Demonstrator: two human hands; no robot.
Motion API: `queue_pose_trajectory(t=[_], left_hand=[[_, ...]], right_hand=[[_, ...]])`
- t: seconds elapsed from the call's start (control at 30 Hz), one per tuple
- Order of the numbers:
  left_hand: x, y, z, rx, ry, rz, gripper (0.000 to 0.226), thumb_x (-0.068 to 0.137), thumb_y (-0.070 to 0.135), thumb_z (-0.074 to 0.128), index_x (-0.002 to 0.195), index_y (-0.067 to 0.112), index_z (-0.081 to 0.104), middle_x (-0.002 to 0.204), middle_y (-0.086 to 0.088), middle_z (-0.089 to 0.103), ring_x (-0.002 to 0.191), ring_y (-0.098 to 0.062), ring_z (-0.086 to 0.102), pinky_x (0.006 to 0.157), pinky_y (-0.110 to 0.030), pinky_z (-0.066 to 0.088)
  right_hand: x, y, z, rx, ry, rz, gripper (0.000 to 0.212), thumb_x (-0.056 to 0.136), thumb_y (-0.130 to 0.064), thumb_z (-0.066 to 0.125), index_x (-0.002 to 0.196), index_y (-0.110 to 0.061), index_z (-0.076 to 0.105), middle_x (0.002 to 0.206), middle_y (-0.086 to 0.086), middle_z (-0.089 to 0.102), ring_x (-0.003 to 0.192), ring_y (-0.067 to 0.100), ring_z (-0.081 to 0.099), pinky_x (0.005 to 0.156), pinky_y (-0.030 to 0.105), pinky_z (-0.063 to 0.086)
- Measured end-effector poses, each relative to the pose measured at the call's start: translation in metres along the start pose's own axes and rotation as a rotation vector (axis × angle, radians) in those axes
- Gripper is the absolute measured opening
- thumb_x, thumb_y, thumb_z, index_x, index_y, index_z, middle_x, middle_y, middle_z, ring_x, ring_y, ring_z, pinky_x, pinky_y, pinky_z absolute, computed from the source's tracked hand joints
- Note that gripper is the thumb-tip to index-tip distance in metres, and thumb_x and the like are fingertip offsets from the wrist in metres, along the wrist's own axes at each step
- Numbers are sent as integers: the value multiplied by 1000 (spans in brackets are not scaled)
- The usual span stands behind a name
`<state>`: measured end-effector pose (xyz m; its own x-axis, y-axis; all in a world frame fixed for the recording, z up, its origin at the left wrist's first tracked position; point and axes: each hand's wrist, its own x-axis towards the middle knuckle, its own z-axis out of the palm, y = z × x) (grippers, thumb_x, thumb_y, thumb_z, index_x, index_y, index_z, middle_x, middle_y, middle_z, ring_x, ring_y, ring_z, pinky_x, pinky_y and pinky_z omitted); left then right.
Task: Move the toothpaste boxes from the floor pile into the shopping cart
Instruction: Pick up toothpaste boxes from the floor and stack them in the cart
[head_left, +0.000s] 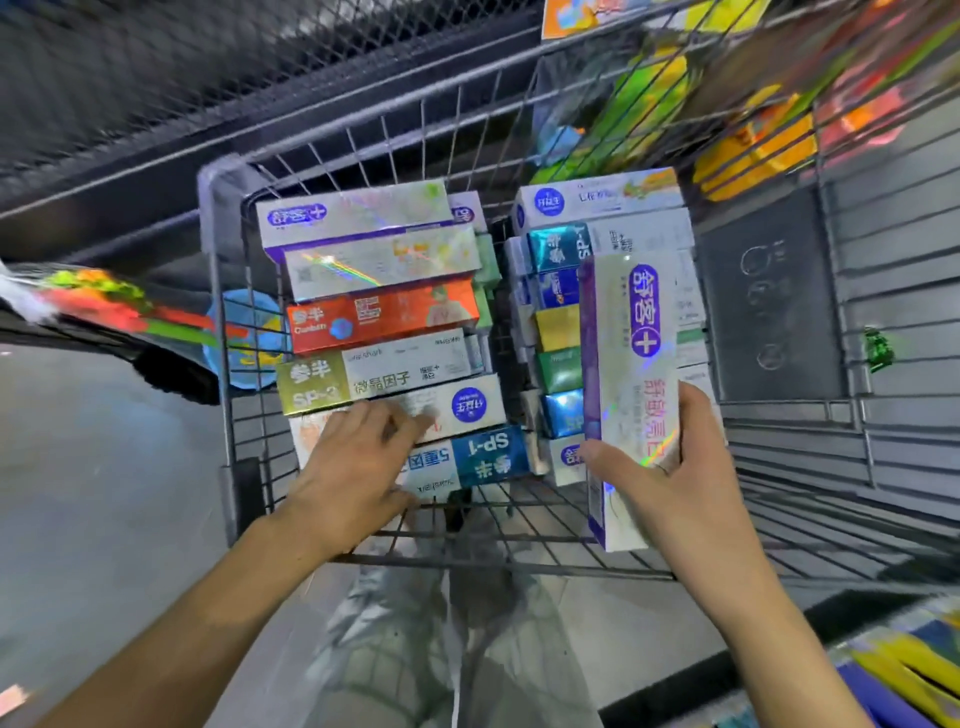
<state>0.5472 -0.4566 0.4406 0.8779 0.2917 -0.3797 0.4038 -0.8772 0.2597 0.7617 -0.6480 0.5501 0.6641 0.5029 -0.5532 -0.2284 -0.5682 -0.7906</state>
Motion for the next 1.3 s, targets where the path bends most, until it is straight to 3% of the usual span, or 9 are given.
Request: queue_pose_trajectory(t=[0.07, 0.17, 0.27, 0.4, 0.6, 0.73, 0.87, 1.13, 1.3], left_hand=[[9, 1, -5, -24, 77, -2, 89, 74, 57, 76, 145, 15, 43, 132, -12, 51, 119, -35, 50, 95, -45, 44], [42, 11, -15, -15, 146, -73, 80, 94, 62, 43, 157, 15, 27, 158, -17, 33, 146, -36, 28, 118, -50, 20], [88, 18, -17, 6, 162, -236, 81, 98, 67, 16, 161, 17, 8, 167, -15, 6, 155, -33, -2, 123, -51, -6], [145, 9, -22, 63, 157, -369, 79, 97, 66, -2, 159, 18, -10, 166, -15, -16, 152, -33, -19, 121, -60, -5], [162, -14, -14, 113, 195, -377, 77, 96, 62, -7, 160, 18, -10, 167, -10, -15, 152, -33, -18, 120, -65, 0], [164, -14, -10, 115, 190, -379, 78, 95, 63, -6, 159, 19, -14, 166, -10, -18, 152, -32, -22, 120, -64, -2], [166, -15, -9, 127, 204, -381, 78, 95, 65, -7, 159, 20, -15, 166, -8, -21, 151, -31, -24, 120, -63, -5], [165, -16, -7, 151, 214, -386, 78, 96, 66, -6, 157, 21, -20, 165, -9, -24, 151, -30, -25, 120, -63, -5], [165, -15, -8, 150, 219, -385, 78, 96, 67, -5, 157, 21, -22, 164, -8, -25, 150, -30, -26, 120, -63, -5]], right_hand=[[7, -3, -5, -12, -14, 2, 55, 76, -12, 84, 121, -25, 54, 105, -10, 73, 97, 8, 70, 78, 19, 53], [21, -10, -11, -175, -2, -61, 53, 69, -32, 84, 116, -37, 61, 112, -8, 68, 103, 9, 65, 87, 29, 51], [37, -23, -19, -372, -11, -140, 44, 75, -21, 82, 107, -44, 63, 106, -13, 65, 100, 1, 61, 84, 27, 47], [77, -35, -28, -656, -35, -193, 57, 75, -25, 76, 124, -41, 52, 108, -12, 68, 99, 17, 64, 84, 42, 52], [167, -35, -36, -1141, -1, -449, 68, 70, -33, 79, 131, -12, 55, 117, 16, 57, 103, 43, 54, 84, 50, 48], [225, -24, -26, -1319, 31, -521, 71, 67, -34, 78, 131, -11, 57, 117, 19, 54, 103, 45, 53, 86, 51, 43], [267, -18, -9, -1379, 49, -476, 67, 76, -28, 73, 138, -15, 50, 131, 14, 52, 120, 41, 45, 101, 49, 34], [317, -21, -1, -1412, 159, -404, 54, 77, -10, 71, 125, -7, 47, 130, 20, 49, 124, 42, 42, 108, 48, 29], [324, -12, -5, -1383, 231, -395, 74, 78, -8, 71, 144, -10, 37, 146, 20, 40, 140, 39, 32, 118, 51, 22]])
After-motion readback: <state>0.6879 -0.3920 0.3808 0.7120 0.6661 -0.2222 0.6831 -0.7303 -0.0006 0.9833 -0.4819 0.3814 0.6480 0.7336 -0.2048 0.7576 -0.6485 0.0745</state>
